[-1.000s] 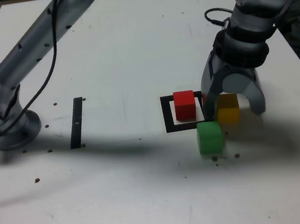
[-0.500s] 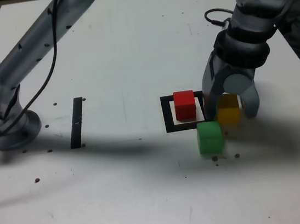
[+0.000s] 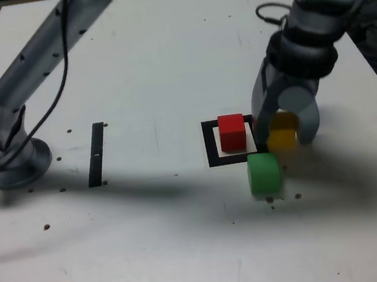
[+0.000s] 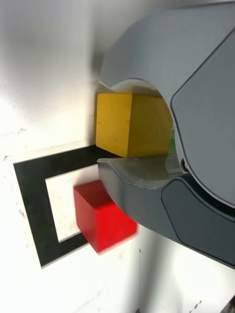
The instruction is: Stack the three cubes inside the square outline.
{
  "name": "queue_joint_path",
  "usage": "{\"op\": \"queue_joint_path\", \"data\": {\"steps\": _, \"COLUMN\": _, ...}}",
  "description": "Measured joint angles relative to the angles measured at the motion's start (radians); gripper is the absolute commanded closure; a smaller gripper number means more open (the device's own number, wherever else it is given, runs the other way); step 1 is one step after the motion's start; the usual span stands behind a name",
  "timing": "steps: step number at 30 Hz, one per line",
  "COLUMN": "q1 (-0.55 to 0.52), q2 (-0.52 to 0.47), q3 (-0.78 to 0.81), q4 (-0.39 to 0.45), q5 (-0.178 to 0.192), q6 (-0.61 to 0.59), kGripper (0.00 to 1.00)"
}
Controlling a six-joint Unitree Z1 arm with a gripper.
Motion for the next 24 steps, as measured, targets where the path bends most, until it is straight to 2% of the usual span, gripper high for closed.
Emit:
{"op": "queue_joint_path", "data": {"steps": 5, "q1": -0.012, "q2": -0.079, "q3": 0.009, "q4": 0.016, "q5": 0.019, "q6": -0.009, "kGripper": 0.78}}
{"op": "queue_joint_path", "data": {"steps": 13, "q1": -0.013, "q2": -0.207, "q3": 0.150, "q4": 0.018, "q5": 0.028, "q6": -0.049, "kGripper": 0.78}}
{"op": "queue_joint_path", "data": {"steps": 24, "q1": 0.006, "q2": -0.272, "q3": 0.270, "q4": 0.005, "q5": 0.031, "q6": -0.063, "kGripper": 0.78}}
